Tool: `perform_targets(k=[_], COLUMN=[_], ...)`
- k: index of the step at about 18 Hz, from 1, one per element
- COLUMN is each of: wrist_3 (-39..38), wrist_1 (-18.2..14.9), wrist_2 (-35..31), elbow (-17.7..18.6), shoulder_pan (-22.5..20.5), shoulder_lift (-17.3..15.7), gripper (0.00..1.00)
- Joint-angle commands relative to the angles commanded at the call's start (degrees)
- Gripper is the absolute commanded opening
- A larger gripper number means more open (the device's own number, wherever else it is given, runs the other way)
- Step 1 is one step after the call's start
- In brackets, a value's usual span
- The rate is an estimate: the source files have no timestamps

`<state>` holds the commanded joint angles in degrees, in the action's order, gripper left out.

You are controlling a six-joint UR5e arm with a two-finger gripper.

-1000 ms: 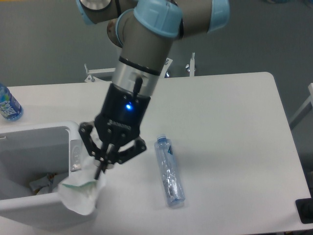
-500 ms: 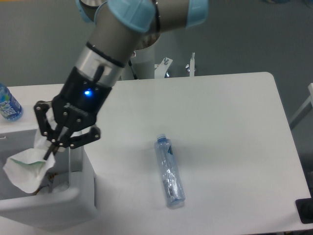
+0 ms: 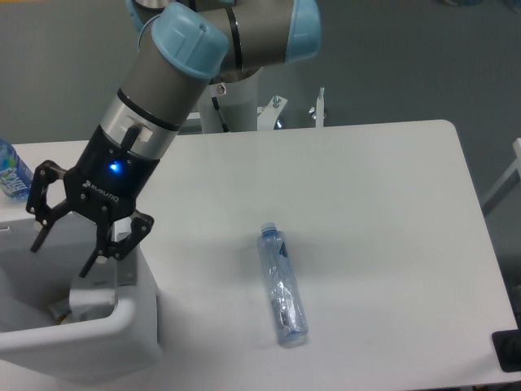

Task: Place the trash in the trash can
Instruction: 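Move the gripper over the clear plastic water bottle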

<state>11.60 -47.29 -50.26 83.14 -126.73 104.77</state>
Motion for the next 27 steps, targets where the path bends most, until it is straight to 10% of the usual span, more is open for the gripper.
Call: perform_targets(k=[7,14,21,27], wrist_3=[-5.8,-2.4,4.3,5.0], wrist_1=[0.1,0.6,0.9,0.6], wrist_2=[-20.2,-22.5,-25.2,-31.2], elbow=[-1.9,-2.7,-4.0,-2.4], shoulder_pan=[-3.0,-9.4,-9.1,-9.2], shoulder_lift=[0.5,5.7,17.6,19.0], gripper=[1.0,1.0,1.0,1.0])
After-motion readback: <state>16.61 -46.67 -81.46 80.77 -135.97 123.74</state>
